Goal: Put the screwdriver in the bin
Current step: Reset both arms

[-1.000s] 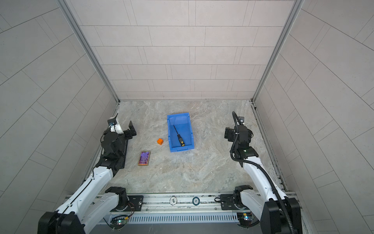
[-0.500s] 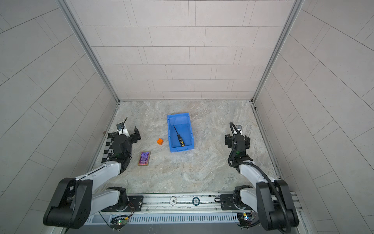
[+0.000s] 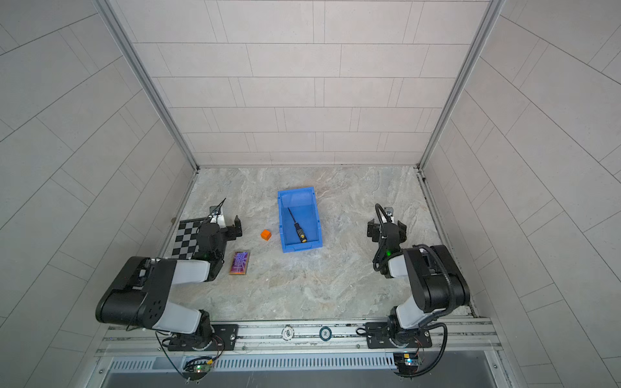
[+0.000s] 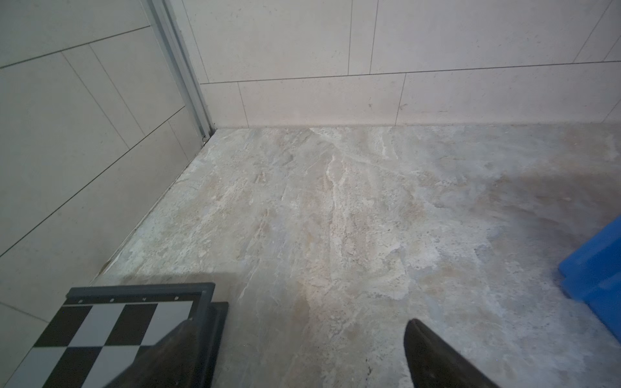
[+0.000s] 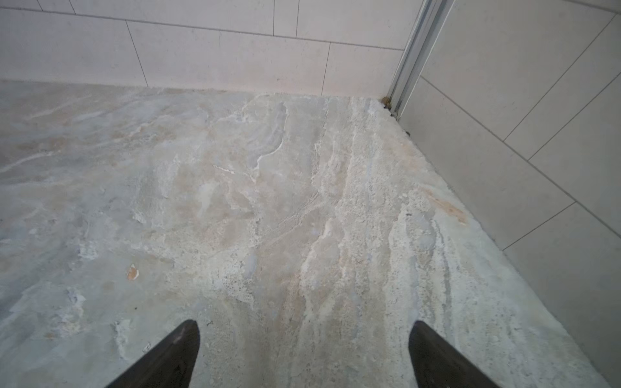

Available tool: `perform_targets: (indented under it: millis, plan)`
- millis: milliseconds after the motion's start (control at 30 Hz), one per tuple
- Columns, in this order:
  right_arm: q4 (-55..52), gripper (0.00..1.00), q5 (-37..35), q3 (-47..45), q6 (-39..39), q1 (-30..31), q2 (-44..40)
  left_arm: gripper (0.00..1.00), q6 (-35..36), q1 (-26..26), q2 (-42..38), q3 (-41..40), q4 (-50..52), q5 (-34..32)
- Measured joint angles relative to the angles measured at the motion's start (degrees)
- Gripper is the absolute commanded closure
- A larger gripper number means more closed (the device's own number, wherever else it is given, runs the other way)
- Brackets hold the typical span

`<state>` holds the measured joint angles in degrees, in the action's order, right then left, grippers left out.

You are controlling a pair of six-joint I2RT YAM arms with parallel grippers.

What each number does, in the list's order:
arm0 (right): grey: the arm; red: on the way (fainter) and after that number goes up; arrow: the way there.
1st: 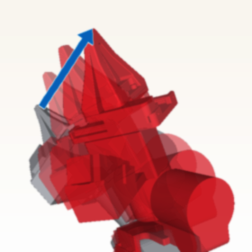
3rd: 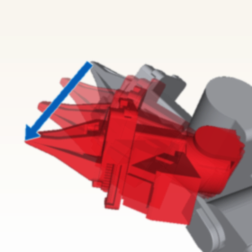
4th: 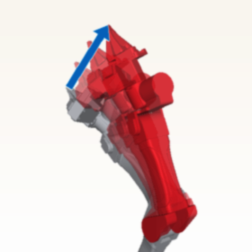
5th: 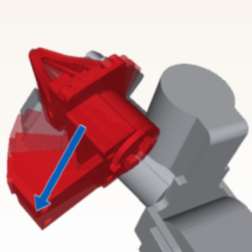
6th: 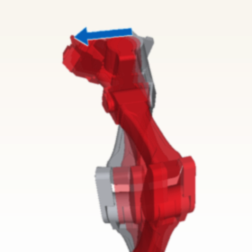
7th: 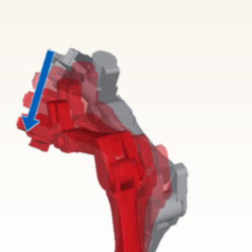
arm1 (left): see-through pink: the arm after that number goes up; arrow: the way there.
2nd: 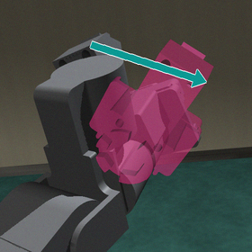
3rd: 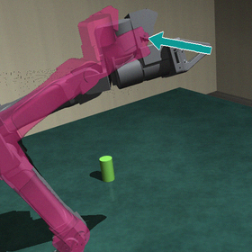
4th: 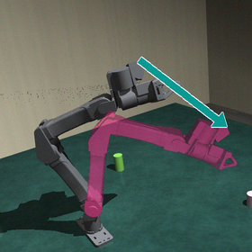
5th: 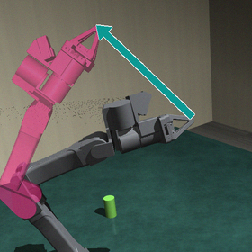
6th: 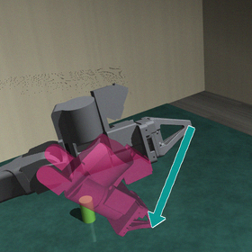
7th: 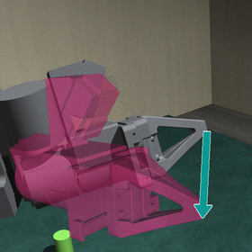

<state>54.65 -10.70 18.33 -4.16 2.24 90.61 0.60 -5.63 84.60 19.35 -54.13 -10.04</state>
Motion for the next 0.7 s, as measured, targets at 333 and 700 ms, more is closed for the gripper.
perform_targets:
  millis: [333,700]
  plan:
    - [0.50,0.01,0.07,2.14,0.59,0.11,0.28,0.01,0.44,0.37,-0.02,1.03,0.15,2.34]
    - [0.15,0.01,1.31,2.78,1.86,0.87,0.31,0.01,0.48,0.37,-0.02,1.03,0.22,2.56]
